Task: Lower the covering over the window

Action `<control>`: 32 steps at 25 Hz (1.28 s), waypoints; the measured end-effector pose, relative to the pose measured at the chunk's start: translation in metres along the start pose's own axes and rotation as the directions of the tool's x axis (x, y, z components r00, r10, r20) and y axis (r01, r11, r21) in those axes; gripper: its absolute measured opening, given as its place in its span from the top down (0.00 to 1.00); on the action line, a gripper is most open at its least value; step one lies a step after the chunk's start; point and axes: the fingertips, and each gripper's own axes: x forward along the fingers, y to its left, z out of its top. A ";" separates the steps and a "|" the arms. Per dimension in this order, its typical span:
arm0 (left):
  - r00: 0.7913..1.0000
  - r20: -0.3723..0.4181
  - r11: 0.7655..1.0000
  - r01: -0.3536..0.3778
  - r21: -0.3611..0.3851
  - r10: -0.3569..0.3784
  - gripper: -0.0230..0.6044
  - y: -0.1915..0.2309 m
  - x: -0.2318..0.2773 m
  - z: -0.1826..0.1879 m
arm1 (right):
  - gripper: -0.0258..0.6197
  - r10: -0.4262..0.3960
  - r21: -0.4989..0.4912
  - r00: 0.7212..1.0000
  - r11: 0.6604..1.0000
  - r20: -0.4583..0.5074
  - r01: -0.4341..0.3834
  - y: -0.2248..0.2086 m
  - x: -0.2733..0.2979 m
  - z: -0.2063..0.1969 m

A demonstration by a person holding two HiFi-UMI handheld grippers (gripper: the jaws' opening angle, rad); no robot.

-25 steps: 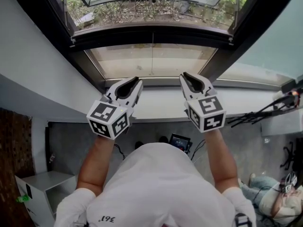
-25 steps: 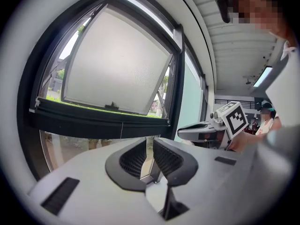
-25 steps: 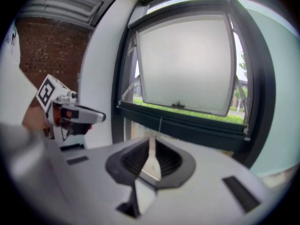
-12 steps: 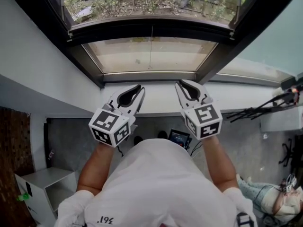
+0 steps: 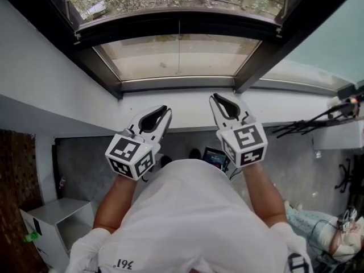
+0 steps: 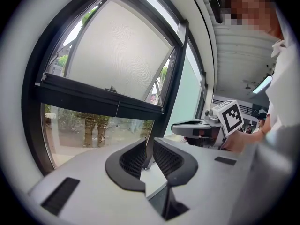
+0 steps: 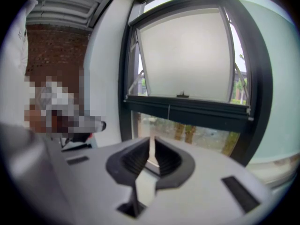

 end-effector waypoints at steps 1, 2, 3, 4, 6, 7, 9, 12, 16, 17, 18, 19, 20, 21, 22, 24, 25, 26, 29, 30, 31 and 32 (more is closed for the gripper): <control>1.000 -0.002 1.000 -0.001 -0.003 0.001 0.87 0.000 -0.001 -0.002 | 0.89 0.000 0.006 1.000 1.000 0.003 0.000 0.000 0.000 -0.001; 1.000 -0.003 1.000 -0.001 -0.007 0.001 0.87 0.000 -0.002 -0.003 | 0.89 0.000 0.012 1.000 1.000 0.006 0.000 0.000 0.000 -0.002; 1.000 -0.004 1.000 -0.002 -0.010 0.002 0.87 0.000 -0.003 -0.004 | 0.89 -0.002 0.016 1.000 1.000 0.009 0.002 -0.001 0.000 -0.002; 1.000 -0.004 1.000 -0.003 -0.013 0.003 0.87 0.001 -0.004 -0.005 | 0.89 -0.004 0.018 1.000 1.000 0.010 0.004 -0.001 0.000 -0.003; 1.000 -0.006 1.000 -0.006 -0.018 0.006 0.87 0.001 -0.006 -0.006 | 0.90 -0.007 0.023 1.000 1.000 0.009 0.007 -0.002 0.000 -0.006; 1.000 -0.007 1.000 -0.008 -0.020 0.008 0.87 0.002 -0.007 -0.007 | 0.90 -0.007 0.028 1.000 1.000 0.007 0.007 -0.002 0.000 -0.008; 1.000 -0.009 1.000 -0.012 -0.021 0.012 0.87 0.003 -0.008 -0.008 | 0.91 -0.004 0.037 1.000 0.999 0.001 0.004 0.000 0.000 -0.013; 1.000 -0.015 1.000 -0.015 -0.024 0.015 0.87 0.004 -0.009 -0.009 | 0.91 0.005 0.046 1.000 0.999 -0.012 -0.005 0.003 0.001 -0.020; 1.000 -0.021 1.000 -0.012 -0.027 0.011 0.87 0.002 -0.009 -0.012 | 0.92 0.009 0.065 1.000 0.998 -0.029 -0.008 0.002 0.000 -0.029; 1.000 -0.022 1.000 -0.010 -0.029 0.009 0.87 0.001 -0.009 -0.013 | 0.92 0.009 0.068 0.999 0.998 -0.033 -0.006 0.001 -0.001 -0.032; 1.000 -0.024 1.000 -0.007 -0.030 0.007 0.87 0.000 -0.009 -0.014 | 0.92 0.008 0.071 0.999 0.997 -0.038 -0.006 0.001 -0.002 -0.034; 1.000 -0.026 0.999 -0.005 -0.031 0.004 0.87 -0.001 -0.009 -0.015 | 0.92 0.008 0.076 0.999 0.997 -0.041 -0.005 0.001 -0.003 -0.036; 1.000 -0.028 0.999 -0.002 -0.032 0.001 0.87 -0.002 -0.008 -0.016 | 0.92 0.008 0.082 0.999 0.997 -0.043 -0.004 0.001 -0.004 -0.038; 1.000 -0.030 0.999 0.001 -0.032 -0.002 0.87 -0.003 -0.008 -0.017 | 0.92 0.007 0.087 0.999 0.996 -0.044 -0.003 0.000 -0.004 -0.039; 0.999 -0.032 0.999 0.005 -0.033 -0.006 0.87 -0.004 -0.008 -0.017 | 0.92 0.006 0.091 0.999 0.996 -0.045 -0.002 0.000 -0.005 -0.040; 0.999 -0.038 0.999 0.011 -0.034 -0.012 0.87 -0.007 -0.008 -0.019 | 0.92 0.005 0.095 0.999 0.995 -0.050 0.000 0.000 -0.005 -0.041; 0.999 -0.042 0.999 0.013 -0.035 -0.014 0.87 -0.008 -0.007 -0.020 | 0.92 0.006 0.096 0.999 0.995 -0.053 -0.001 0.001 -0.005 -0.041; 0.999 -0.045 0.999 0.014 -0.035 -0.016 0.87 -0.008 -0.007 -0.020 | 0.92 0.008 0.095 0.999 0.995 -0.054 -0.003 0.001 -0.005 -0.040; 0.999 -0.044 0.999 0.016 -0.030 -0.017 0.87 -0.008 -0.004 -0.018 | 0.93 0.011 0.085 0.999 0.996 -0.046 -0.007 -0.001 -0.001 -0.035; 0.999 -0.043 0.999 0.016 -0.028 -0.017 0.87 -0.007 -0.004 -0.017 | 0.93 0.012 0.082 0.999 0.997 -0.043 -0.008 0.000 0.000 -0.034; 0.999 -0.042 1.000 0.016 -0.027 -0.017 0.87 -0.008 -0.003 -0.017 | 0.93 0.012 0.079 0.999 0.997 -0.041 -0.008 0.000 0.001 -0.032; 0.999 -0.041 0.999 0.016 -0.027 -0.018 0.87 -0.008 -0.003 -0.017 | 0.93 0.011 0.076 0.999 0.997 -0.040 -0.008 0.001 0.001 -0.031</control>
